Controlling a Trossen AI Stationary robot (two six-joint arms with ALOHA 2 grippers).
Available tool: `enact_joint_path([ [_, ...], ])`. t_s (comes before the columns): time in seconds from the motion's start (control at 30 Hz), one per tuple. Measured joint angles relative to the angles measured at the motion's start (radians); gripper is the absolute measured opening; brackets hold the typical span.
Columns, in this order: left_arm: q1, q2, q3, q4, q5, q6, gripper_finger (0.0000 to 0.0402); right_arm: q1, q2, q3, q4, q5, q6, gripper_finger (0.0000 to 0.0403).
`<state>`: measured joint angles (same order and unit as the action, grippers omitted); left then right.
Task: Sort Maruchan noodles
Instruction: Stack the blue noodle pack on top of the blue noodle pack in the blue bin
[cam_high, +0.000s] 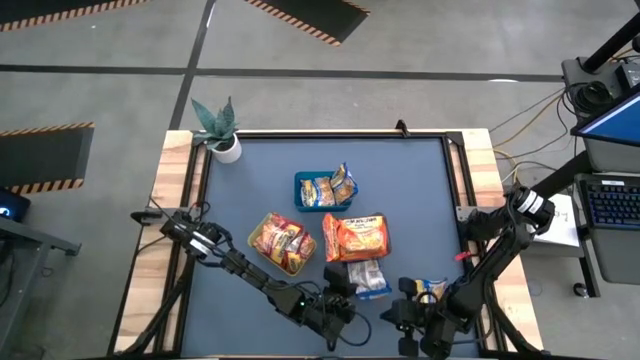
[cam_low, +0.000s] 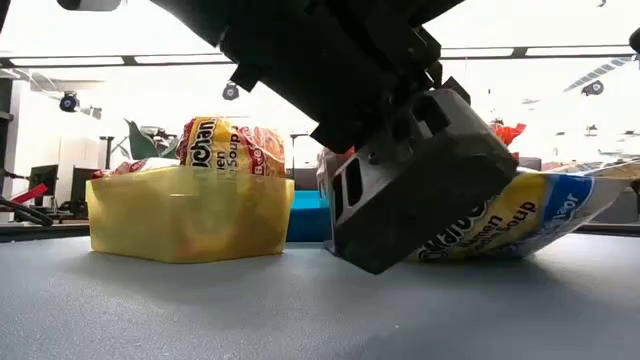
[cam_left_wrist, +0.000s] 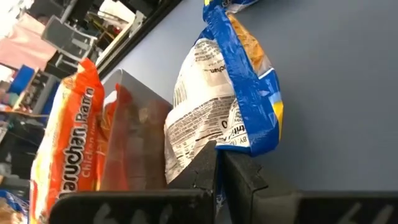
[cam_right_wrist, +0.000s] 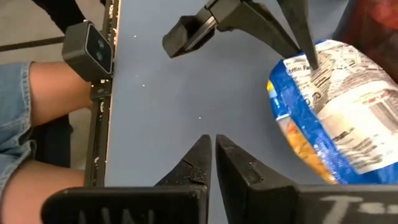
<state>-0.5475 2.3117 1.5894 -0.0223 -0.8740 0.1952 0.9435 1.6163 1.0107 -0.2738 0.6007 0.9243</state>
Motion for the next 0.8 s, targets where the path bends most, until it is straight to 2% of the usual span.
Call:
enact_joint_path([
  [0.1,0.004,0.000,0.000,-0.003,0.004,-0.021,0.0000,-0.007,0.003,0.000,0.001,-0.002,-0.029,0.0028],
  [0.27,0.003,-0.002,0.000,0.005,-0.002,-0.024,0.0000,-0.008,0.003,0.043,-0.044,0.025,-0.138,0.0080],
  [0.43,0.005,-0.004,0.002,0.011,-0.034,-0.032,0.0000,-0.029,0.037,0.105,-0.223,0.079,-0.189,0.0143],
  [0.6,0.009,-0.007,0.002,0.013,-0.034,-0.054,0.0000,-0.069,0.115,0.190,-0.383,0.081,-0.230,0.0204],
  [0.8,0.011,-0.007,0.002,0.018,-0.035,-0.055,0.0000,-0.123,0.216,0.295,-0.567,0.073,-0.233,0.0245],
])
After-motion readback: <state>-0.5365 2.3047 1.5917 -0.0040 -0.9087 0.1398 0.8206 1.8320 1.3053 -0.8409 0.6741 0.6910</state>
